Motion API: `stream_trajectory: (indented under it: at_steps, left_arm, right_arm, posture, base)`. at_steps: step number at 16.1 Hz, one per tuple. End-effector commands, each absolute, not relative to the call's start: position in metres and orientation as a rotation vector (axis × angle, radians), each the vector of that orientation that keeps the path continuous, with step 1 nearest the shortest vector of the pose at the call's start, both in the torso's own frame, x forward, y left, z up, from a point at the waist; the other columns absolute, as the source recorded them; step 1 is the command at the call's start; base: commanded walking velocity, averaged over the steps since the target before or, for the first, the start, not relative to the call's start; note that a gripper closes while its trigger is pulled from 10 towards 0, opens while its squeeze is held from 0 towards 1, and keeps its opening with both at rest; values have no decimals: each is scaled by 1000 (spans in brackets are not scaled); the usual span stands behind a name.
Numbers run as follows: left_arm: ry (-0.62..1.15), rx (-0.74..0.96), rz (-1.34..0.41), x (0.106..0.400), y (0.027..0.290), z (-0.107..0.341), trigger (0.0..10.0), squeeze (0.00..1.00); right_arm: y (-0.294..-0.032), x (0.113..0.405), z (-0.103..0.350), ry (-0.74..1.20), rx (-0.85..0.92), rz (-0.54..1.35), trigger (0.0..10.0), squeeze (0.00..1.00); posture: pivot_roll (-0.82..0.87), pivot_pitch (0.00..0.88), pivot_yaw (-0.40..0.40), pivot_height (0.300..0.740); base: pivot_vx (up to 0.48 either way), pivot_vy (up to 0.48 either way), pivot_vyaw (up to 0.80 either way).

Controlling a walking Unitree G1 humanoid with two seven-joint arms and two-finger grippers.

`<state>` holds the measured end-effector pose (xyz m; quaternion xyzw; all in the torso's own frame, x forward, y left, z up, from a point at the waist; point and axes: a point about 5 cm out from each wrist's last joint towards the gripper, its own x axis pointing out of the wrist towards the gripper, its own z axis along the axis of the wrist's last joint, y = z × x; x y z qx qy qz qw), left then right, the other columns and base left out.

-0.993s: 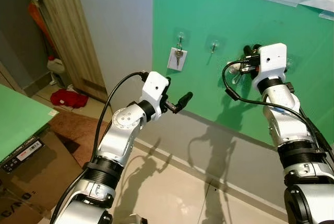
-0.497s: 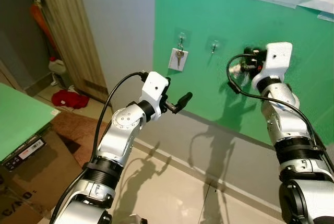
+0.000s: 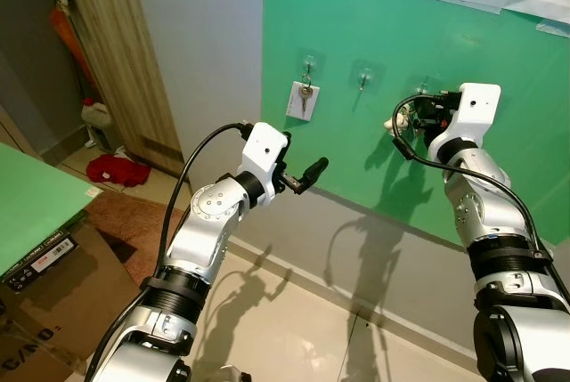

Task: Hang keys on a hook

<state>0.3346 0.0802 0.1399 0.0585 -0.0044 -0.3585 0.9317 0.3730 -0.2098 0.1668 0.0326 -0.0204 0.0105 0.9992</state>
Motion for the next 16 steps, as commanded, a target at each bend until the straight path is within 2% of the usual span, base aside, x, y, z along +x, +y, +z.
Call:
stream_trajectory:
  at_steps: [1, 2, 3, 16]
  left_arm:
    - [-28, 132, -747, 333, 77, 144, 10000, 0]
    - [-28, 132, -747, 333, 77, 144, 10000, 0]
    - [-28, 132, -746, 333, 77, 145, 10000, 0]
    - [-26, 133, -745, 332, 76, 144, 10000, 0]
  right_arm:
    - [-216, 374, 171, -42, 40, -4, 0, 0]
    - [-217, 374, 171, -38, 28, -12, 4392, 0]
    - [-218, 374, 172, -38, 8, -22, 10000, 1000]
    - [-224, 370, 169, -47, -23, -52, 10000, 1000]
  posture:
    - [-10, 0, -22, 740]
    - [-10, 0, -22, 740]
    - [-10, 0, -22, 740]
    - [-11, 0, -24, 740]
  base:
    - [0, 0, 0]
    - [0, 0, 0]
    - [0, 0, 0]
    - [0, 0, 0]
